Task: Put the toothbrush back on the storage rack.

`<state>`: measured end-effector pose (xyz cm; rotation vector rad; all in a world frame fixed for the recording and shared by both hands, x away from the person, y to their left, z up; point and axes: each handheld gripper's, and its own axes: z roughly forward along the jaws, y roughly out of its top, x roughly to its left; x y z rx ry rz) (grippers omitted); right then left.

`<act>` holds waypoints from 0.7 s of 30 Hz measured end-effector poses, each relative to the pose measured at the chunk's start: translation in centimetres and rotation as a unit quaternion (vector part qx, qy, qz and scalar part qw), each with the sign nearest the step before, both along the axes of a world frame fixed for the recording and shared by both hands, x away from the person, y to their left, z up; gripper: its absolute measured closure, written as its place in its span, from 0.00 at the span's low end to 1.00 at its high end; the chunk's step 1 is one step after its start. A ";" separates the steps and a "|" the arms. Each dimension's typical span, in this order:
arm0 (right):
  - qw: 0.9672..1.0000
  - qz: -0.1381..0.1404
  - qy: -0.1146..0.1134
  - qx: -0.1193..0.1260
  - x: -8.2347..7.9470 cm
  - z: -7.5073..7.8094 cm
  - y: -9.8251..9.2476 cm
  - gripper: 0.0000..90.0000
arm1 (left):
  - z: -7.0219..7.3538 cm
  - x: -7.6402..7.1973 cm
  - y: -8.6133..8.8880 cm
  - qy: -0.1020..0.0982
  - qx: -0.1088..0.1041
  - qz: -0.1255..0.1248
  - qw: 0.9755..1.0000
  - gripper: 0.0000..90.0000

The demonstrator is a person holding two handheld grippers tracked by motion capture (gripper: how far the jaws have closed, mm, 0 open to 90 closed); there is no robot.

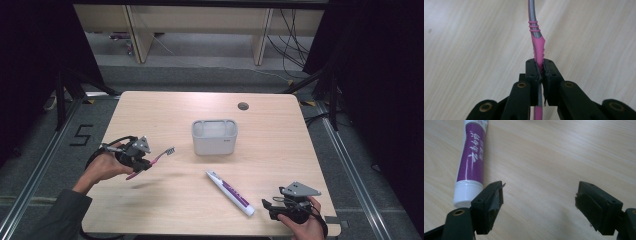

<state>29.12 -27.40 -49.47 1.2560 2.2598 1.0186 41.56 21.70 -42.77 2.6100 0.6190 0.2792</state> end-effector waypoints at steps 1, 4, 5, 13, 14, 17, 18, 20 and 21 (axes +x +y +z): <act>1.000 0.000 0.000 0.000 0.0 0.0 0.0 0.25 | 0.2 0.0 0.1 -0.006 -0.012 0.009 1.000 0.92; 1.000 0.000 0.000 0.000 0.0 0.0 0.0 0.25 | 0.7 0.2 0.3 -0.009 -0.041 0.027 0.999 0.92; 1.000 -0.006 0.008 0.006 -0.1 0.0 0.1 0.25 | 0.8 0.2 0.4 -0.009 -0.052 0.033 0.998 0.92; 1.000 0.001 -0.004 -0.005 0.0 0.0 0.0 0.25 | 1.7 0.3 0.4 -0.080 -0.131 0.076 0.985 0.92; 1.000 0.001 -0.004 -0.005 0.0 0.0 0.0 0.25 | 2.0 0.4 0.5 -0.084 -0.150 0.079 0.982 0.92; 1.000 0.001 -0.004 -0.003 0.0 0.0 0.0 0.25 | 2.4 0.3 0.2 -0.105 -0.180 0.089 0.974 0.92; 1.000 0.002 -0.005 -0.003 0.1 0.0 -0.1 0.25 | 2.4 0.3 0.1 -0.113 -0.187 0.094 0.971 0.92; 1.000 0.002 -0.005 -0.004 0.1 0.0 -0.1 0.25 | 2.5 0.3 -0.1 -0.121 -0.190 0.096 0.970 0.92; 1.000 0.002 -0.005 -0.004 0.1 0.0 -0.1 0.25 | 2.4 0.3 -0.1 -0.127 -0.196 0.098 0.967 0.92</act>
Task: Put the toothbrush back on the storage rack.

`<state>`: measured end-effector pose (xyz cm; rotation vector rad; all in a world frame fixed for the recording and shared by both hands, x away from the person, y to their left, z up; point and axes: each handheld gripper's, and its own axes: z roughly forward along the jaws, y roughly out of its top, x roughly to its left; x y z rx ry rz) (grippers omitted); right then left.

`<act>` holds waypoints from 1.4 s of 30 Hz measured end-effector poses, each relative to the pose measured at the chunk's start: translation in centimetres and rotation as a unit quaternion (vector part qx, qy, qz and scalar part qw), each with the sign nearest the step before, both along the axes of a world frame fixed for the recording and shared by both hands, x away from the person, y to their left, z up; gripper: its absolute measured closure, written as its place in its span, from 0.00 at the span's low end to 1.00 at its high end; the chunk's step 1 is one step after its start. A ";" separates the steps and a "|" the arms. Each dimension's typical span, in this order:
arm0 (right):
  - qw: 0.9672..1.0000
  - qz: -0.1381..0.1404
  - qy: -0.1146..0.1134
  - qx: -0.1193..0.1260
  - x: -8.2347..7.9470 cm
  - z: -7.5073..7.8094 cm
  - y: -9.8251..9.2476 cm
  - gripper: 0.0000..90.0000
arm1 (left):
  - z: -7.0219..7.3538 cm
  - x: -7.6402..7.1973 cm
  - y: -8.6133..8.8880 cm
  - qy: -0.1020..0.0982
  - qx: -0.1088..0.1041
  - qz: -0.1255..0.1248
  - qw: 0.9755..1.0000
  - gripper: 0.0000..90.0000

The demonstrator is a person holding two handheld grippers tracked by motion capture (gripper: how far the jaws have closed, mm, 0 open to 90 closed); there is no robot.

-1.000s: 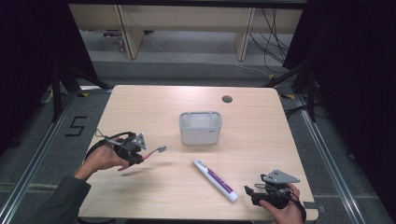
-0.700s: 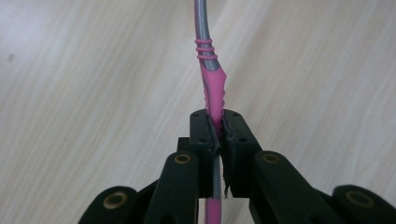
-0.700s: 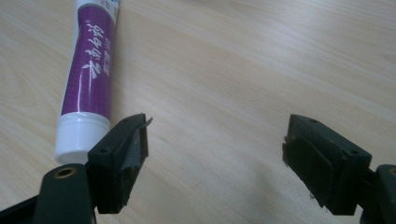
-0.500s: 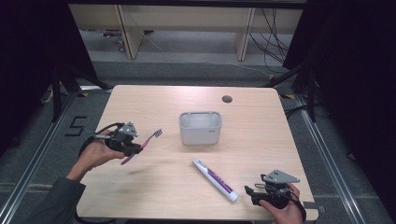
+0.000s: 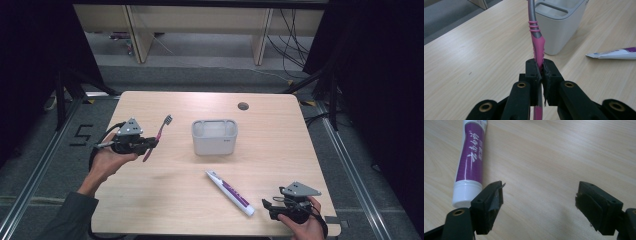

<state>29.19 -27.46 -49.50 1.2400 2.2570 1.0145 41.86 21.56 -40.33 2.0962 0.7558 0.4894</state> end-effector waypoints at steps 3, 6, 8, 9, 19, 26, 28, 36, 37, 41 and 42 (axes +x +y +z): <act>1.000 -0.001 0.000 0.000 0.0 0.0 0.0 0.25 | 0.1 0.0 -0.3 -0.006 -0.030 0.010 0.999 0.92; 1.000 -0.003 0.001 -0.001 0.0 0.0 0.0 0.25 | 0.2 0.2 -0.5 -0.017 -0.060 0.017 0.998 0.92; 1.000 -0.003 0.001 -0.001 0.0 0.0 0.0 0.25 | 0.4 0.3 -0.6 -0.027 -0.078 0.027 0.996 0.92; 1.000 -0.002 0.000 0.000 0.0 0.0 0.0 0.25 | 0.5 0.3 -0.7 -0.032 -0.085 0.030 0.995 0.92; 1.000 0.003 -0.009 -0.004 0.1 0.0 -0.1 0.25 | 1.0 1.0 -1.7 -0.073 -0.142 0.069 0.985 0.92; 1.000 -0.003 0.000 0.001 0.0 0.1 0.0 0.25 | 1.1 1.5 -2.9 -0.074 -0.163 0.071 0.981 0.92; 1.000 -0.003 0.000 0.002 -0.1 0.1 0.0 0.25 | 1.1 1.5 -3.3 -0.076 -0.167 0.070 0.980 0.92; 1.000 -0.001 0.002 0.005 -0.1 0.0 0.0 0.25 | 1.6 2.0 -4.9 -0.078 -0.177 0.062 0.979 0.92; 1.000 -0.003 0.000 0.001 -0.1 0.1 0.0 0.25 | 1.7 2.0 -5.1 -0.078 -0.177 0.061 0.979 0.92; 1.000 0.000 -0.004 0.001 0.0 0.0 0.0 0.25 | 1.7 2.2 -5.8 -0.077 -0.181 0.060 0.979 0.92; 1.000 -0.002 -0.002 0.001 -0.1 0.1 0.0 0.25 | 1.7 2.3 -5.9 -0.078 -0.182 0.058 0.978 0.92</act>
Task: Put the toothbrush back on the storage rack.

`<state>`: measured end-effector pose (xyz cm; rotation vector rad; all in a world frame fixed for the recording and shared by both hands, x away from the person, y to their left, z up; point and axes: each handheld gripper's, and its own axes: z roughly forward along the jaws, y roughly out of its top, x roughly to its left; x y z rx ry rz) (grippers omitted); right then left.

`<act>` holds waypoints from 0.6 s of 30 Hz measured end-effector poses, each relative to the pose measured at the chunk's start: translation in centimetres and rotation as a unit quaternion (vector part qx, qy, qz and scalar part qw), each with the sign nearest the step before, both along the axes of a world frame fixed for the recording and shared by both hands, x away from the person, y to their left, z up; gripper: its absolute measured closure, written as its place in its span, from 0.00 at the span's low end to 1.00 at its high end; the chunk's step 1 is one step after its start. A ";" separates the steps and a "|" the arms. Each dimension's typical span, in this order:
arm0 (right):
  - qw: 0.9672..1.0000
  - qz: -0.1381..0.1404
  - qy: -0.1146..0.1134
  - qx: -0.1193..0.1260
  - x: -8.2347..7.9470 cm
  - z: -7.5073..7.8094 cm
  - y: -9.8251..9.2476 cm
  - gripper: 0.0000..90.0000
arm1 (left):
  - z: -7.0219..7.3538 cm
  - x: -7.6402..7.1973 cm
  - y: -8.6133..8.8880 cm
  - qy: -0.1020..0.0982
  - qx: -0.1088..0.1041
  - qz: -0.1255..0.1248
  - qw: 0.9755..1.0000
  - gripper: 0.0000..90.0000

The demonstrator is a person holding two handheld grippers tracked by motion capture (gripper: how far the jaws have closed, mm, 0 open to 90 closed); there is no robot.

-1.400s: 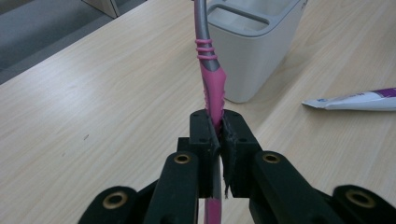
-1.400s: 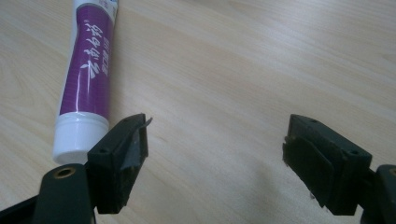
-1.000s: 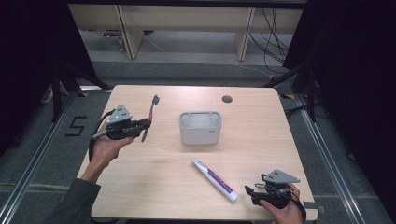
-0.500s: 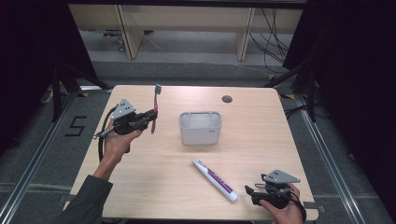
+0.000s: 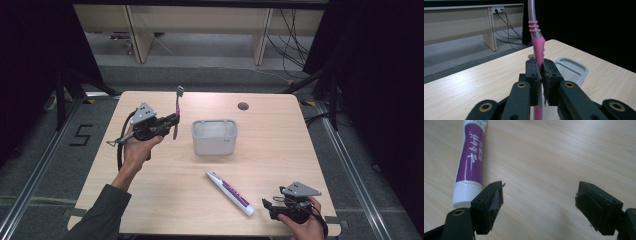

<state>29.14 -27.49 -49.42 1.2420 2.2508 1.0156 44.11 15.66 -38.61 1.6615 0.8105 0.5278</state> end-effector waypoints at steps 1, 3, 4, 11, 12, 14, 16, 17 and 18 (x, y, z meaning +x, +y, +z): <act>1.000 0.002 0.002 0.004 0.0 0.0 0.0 0.25 | 0.0 0.0 -0.1 0.000 0.000 0.000 1.000 0.92; 1.000 0.005 -0.004 0.002 0.1 -0.1 0.0 0.25 | 0.0 0.2 -0.3 0.000 0.001 0.000 1.000 0.92; 1.000 0.005 -0.008 -0.004 0.1 -0.1 -0.1 0.25 | 0.0 0.2 -0.3 0.000 0.002 -0.001 1.000 0.92; 1.000 0.000 0.001 0.000 0.0 0.0 0.0 0.25 | 0.1 0.5 -0.9 -0.001 -0.001 0.002 1.000 0.92; 1.000 0.000 0.001 0.000 0.0 0.0 0.0 0.25 | 0.1 0.6 -1.0 0.000 -0.001 0.001 1.000 0.92; 1.000 0.000 0.000 0.001 0.0 0.0 0.0 0.25 | 0.1 0.7 -1.2 0.000 -0.003 -0.001 1.000 0.92; 1.000 0.000 0.000 -0.001 0.0 0.0 0.0 0.25 | 0.1 0.8 -1.4 -0.001 -0.005 -0.004 1.000 0.92; 1.000 0.000 0.000 -0.001 0.0 0.0 0.0 0.25 | 0.1 0.8 -1.5 -0.001 -0.005 -0.004 1.000 0.92; 1.000 0.000 0.000 -0.001 0.0 0.0 0.0 0.25 | 0.1 0.9 -1.6 -0.002 -0.006 -0.004 1.000 0.92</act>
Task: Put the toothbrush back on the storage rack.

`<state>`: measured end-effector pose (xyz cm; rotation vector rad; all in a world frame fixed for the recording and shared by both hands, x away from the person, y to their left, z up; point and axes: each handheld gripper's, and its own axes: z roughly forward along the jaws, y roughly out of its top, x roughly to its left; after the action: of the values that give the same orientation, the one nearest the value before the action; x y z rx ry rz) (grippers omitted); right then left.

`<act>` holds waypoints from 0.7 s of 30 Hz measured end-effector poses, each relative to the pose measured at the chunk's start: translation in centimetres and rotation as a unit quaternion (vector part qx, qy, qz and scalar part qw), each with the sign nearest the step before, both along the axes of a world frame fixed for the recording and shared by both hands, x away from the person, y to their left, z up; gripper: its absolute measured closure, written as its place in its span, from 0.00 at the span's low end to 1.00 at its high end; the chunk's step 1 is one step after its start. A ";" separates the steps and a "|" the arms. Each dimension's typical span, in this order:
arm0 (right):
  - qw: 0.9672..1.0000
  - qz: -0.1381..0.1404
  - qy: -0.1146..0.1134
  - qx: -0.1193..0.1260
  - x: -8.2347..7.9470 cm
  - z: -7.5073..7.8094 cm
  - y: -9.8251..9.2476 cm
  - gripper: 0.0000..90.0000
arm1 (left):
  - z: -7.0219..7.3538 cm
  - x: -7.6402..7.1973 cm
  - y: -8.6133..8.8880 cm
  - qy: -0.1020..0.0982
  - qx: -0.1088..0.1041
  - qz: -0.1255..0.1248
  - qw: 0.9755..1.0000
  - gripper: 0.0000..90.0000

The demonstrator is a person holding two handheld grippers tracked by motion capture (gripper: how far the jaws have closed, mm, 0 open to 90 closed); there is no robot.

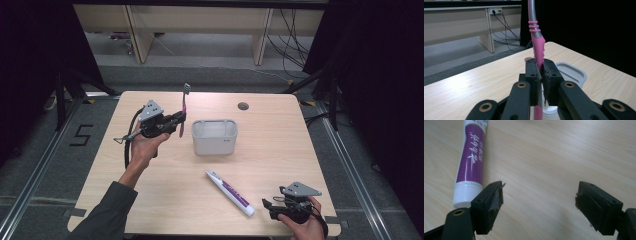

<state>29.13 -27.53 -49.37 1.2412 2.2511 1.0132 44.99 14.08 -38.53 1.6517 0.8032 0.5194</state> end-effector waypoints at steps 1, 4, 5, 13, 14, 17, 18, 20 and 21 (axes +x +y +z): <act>1.000 0.000 0.000 -0.001 0.0 0.0 0.0 0.25 | 0.0 0.0 -0.1 0.001 0.002 -0.001 1.000 0.92; 1.000 0.002 0.001 0.006 0.0 -0.1 0.1 0.25 | 0.0 0.1 -0.3 0.000 -0.004 0.000 1.000 0.92; 1.000 0.002 0.002 0.006 0.0 -0.1 0.1 0.25 | 0.0 0.2 -0.4 0.000 -0.004 -0.001 1.000 0.92; 1.000 0.005 0.001 0.005 0.1 -0.1 0.1 0.25 | 0.0 0.6 -0.8 0.000 -0.004 0.002 1.000 0.92; 1.000 0.002 0.004 0.006 0.0 -0.1 0.1 0.25 | 0.0 0.7 -0.9 -0.001 -0.006 0.001 1.000 0.92; 1.000 0.003 0.007 0.009 0.0 -0.1 0.1 0.25 | 0.0 0.7 -1.1 -0.003 -0.007 0.001 1.000 0.92; 1.000 0.003 0.005 0.008 0.0 -0.1 0.1 0.25 | 0.1 0.7 -1.2 -0.006 -0.008 0.000 1.000 0.92; 1.000 0.004 0.010 0.010 0.0 -0.1 0.1 0.25 | 0.1 0.8 -1.4 -0.007 -0.007 0.000 1.000 0.92; 1.000 0.004 0.008 0.009 0.0 -0.1 0.1 0.25 | 0.2 0.9 -1.5 -0.008 -0.008 -0.001 1.000 0.92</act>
<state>29.13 -27.40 -49.44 1.2541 2.2651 1.0328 45.87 12.54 -38.38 1.6306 0.7929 0.5231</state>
